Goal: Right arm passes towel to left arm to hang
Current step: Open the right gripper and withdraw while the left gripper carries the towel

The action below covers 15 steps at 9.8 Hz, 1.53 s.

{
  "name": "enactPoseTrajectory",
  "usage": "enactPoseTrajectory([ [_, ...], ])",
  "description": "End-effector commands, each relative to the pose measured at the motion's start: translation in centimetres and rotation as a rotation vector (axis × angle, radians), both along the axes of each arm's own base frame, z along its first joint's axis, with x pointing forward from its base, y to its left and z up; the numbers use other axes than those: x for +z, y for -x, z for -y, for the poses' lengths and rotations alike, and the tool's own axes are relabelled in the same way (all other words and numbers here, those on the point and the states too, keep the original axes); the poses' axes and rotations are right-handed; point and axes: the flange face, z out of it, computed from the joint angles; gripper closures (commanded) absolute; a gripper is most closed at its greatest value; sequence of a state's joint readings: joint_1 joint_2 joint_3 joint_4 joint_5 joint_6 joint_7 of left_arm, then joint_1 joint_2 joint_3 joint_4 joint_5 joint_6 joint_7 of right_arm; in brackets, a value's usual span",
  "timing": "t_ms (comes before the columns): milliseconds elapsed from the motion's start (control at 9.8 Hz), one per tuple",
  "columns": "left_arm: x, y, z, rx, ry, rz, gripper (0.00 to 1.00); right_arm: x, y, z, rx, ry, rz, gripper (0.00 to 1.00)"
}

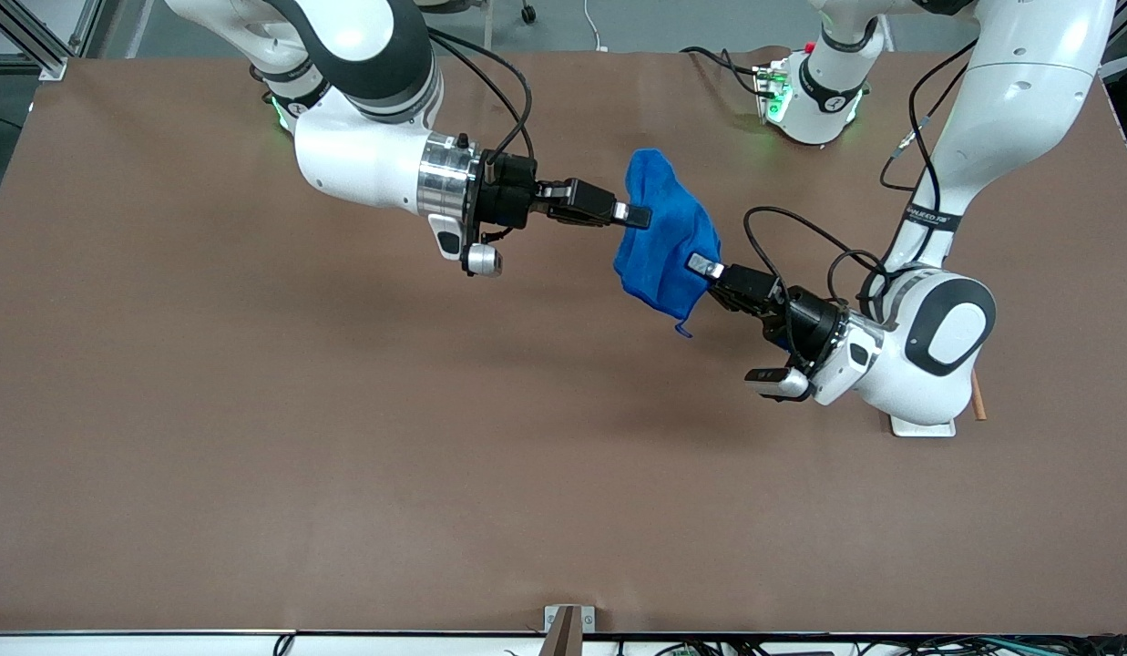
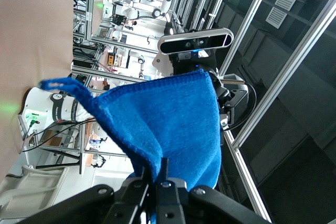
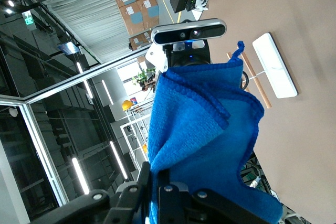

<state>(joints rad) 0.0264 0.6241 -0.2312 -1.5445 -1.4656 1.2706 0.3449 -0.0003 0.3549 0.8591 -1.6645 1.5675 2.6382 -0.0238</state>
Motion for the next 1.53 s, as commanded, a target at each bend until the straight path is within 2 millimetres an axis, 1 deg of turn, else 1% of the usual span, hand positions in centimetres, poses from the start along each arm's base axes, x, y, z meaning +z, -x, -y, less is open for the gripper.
enactPoseTrajectory([
  [0, -1.0, 0.1, -1.1, -0.051, -0.114, 0.042, 1.00, -0.9, -0.4, 0.6, 0.008, 0.034, 0.018, 0.00],
  [102, 0.1, -0.6, -2.4, -0.075, -0.187, 0.110, 1.00, -1.9, -1.0, 1.8, 0.031, 0.120, 0.086, 0.00],
  [204, 0.4, -1.0, -3.5, -0.111, -0.275, 0.167, 1.00, -3.0, -1.8, 3.2, 0.048, 0.195, 0.141, 0.00],
  [306, 1.0, -1.3, -4.6, -0.151, -0.376, 0.232, 1.00, -3.7, -3.8, 5.7, 0.090, 0.279, 0.211, 0.00],
  [408, 1.9, -1.4, -5.6, -0.190, -0.477, 0.290, 1.00, -5.0, -5.7, 8.6, 0.188, 0.373, 0.250, 0.00],
  [510, 4.3, -1.0, -7.4, -0.212, -0.601, 0.341, 1.00, -5.6, -7.0, 12.0, 0.288, 0.505, 0.298, 0.00],
  [612, 6.2, -0.3, -9.1, -0.256, -0.768, 0.397, 1.00, -6.1, -7.7, 15.5, 0.365, 0.616, 0.306, 0.00],
  [714, 8.1, 0.1, -11.1, -0.258, -0.848, 0.443, 1.00, -6.6, -8.6, 19.0, 0.413, 0.735, 0.311, 0.00],
  [816, 8.1, 0.0, -14.1, -0.255, -0.918, 0.431, 1.00, -6.9, -9.2, 22.2, 0.443, 0.849, 0.312, 0.00],
  [918, 9.0, 0.6, -14.6, -0.297, -0.995, 0.454, 1.00, -7.1, -10.0, 25.5, 0.454, 0.972, 0.314, 0.00],
  [1020, 10.4, 1.3, -15.2, -0.316, -1.043, 0.471, 1.00, -6.5, -10.5, 29.1, 0.458, 1.095, 0.318, 0.00],
  [1122, 10.8, 1.4, -15.8, -0.326, -1.101, 0.477, 1.00, -5.9, -10.5, 33.4, 0.462, 1.215, 0.263, 0.00],
  [1224, 11.6, 1.2, -16.4, -0.324, -1.112, 0.506, 1.00, -4.4, -10.4, 37.4, 0.437, 1.306, 0.236, 0.00],
  [1327, 12.3, 1.1, -17.2, -0.313, -1.128, 0.521, 1.00, -2.6, -10.2, 41.8, 0.376, 1.349, 0.202, 0.00],
  [1429, 12.4, 1.1, -17.4, -0.347, -1.205, 0.541, 1.00, -0.9, -9.4, 45.2, 0.333, 1.363, 0.157, 0.00],
])
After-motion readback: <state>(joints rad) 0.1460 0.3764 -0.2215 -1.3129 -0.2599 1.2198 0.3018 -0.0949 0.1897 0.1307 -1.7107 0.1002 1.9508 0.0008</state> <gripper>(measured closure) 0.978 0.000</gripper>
